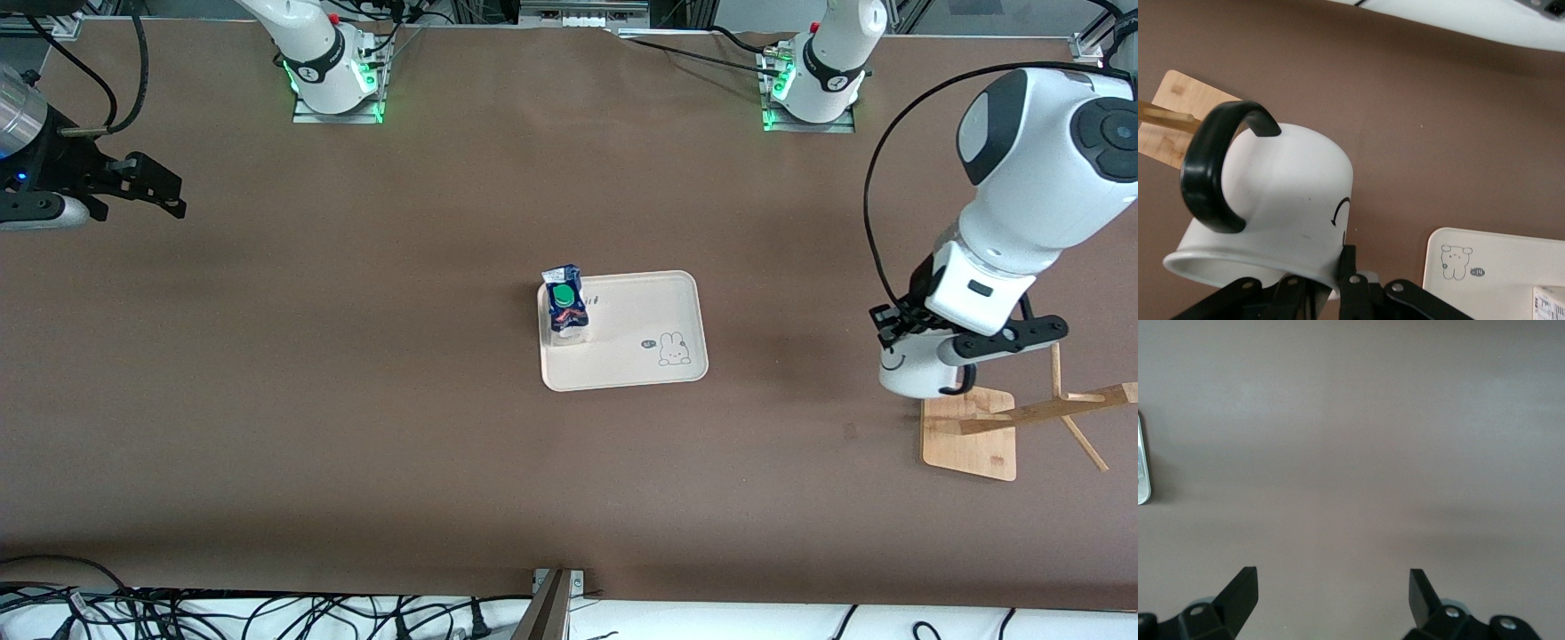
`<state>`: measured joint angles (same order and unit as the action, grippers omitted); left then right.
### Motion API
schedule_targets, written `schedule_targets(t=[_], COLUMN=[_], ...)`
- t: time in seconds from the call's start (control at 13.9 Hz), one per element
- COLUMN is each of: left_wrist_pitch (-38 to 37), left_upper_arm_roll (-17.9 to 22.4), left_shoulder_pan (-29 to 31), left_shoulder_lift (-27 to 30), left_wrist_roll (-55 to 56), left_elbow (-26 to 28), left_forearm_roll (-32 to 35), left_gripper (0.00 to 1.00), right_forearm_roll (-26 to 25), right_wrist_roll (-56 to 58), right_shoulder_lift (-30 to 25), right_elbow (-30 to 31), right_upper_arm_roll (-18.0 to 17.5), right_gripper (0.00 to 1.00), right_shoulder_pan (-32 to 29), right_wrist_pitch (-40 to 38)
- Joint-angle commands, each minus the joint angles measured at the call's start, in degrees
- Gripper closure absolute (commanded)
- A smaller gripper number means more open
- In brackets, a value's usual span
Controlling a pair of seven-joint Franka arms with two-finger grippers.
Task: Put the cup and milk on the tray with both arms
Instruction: 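Carry the mug to the tray and lower it beside the milk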
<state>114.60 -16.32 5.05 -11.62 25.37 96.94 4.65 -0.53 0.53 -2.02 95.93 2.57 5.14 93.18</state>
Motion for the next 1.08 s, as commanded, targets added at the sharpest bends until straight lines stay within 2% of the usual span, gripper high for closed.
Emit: schedule_targets(t=[0.0, 0.14, 0.29, 0.5, 0.65, 0.86, 1.0], left_wrist_pitch=[-4.5, -5.1, -6.8, -13.4, -13.9, -13.5, -13.3], left_upper_arm_roll=[-0.6, -0.6, -0.7, -0.6, -0.5, -0.5, -0.6], left_shoulder_pan=[-5.5, -11.1, -15.1, -20.9, -23.2, -25.1, -25.8], left_shoulder_lift=[-3.3, -8.3, -12.9, -23.5, -29.8, -34.9, -36.3], left_wrist_roll=[1.0, 11.3, 21.0, 27.6, 31.1, 32.6, 32.4], left_elbow=[-2.0, -4.3, -9.2, -20.2, -25.7, -26.5, -26.1], left_forearm_roll=[0.4, 0.1, 0.0, -3.2, -5.1, -8.6, -9.7], left_gripper=[1.0, 1.0, 1.0, 1.0, 1.0, 1.0, 1.0], right_forearm_roll=[-0.6, -0.6, -0.6, -0.6, -0.6, -0.6, -0.6], right_wrist_roll=[0.4, 0.4, 0.4, 0.4, 0.4, 0.4, 0.4], right_shoulder_lift=[0.5, 0.5, 0.5, 0.5, 0.5, 0.5, 0.5], right_elbow=[-1.3, -1.3, -1.3, -1.3, -1.3, -1.3, -1.3], right_upper_arm_roll=[-0.3, -0.3, -0.3, -0.3, -0.3, -0.3, -0.3], right_gripper=[0.0, 0.0, 0.0, 0.0, 0.0, 0.0, 0.0], right_shoulder_pan=[-0.3, -0.3, -0.3, -0.3, -0.3, -0.3, -0.3], right_wrist_pitch=[-0.4, -0.4, -0.4, -0.4, -0.4, -0.4, -0.4])
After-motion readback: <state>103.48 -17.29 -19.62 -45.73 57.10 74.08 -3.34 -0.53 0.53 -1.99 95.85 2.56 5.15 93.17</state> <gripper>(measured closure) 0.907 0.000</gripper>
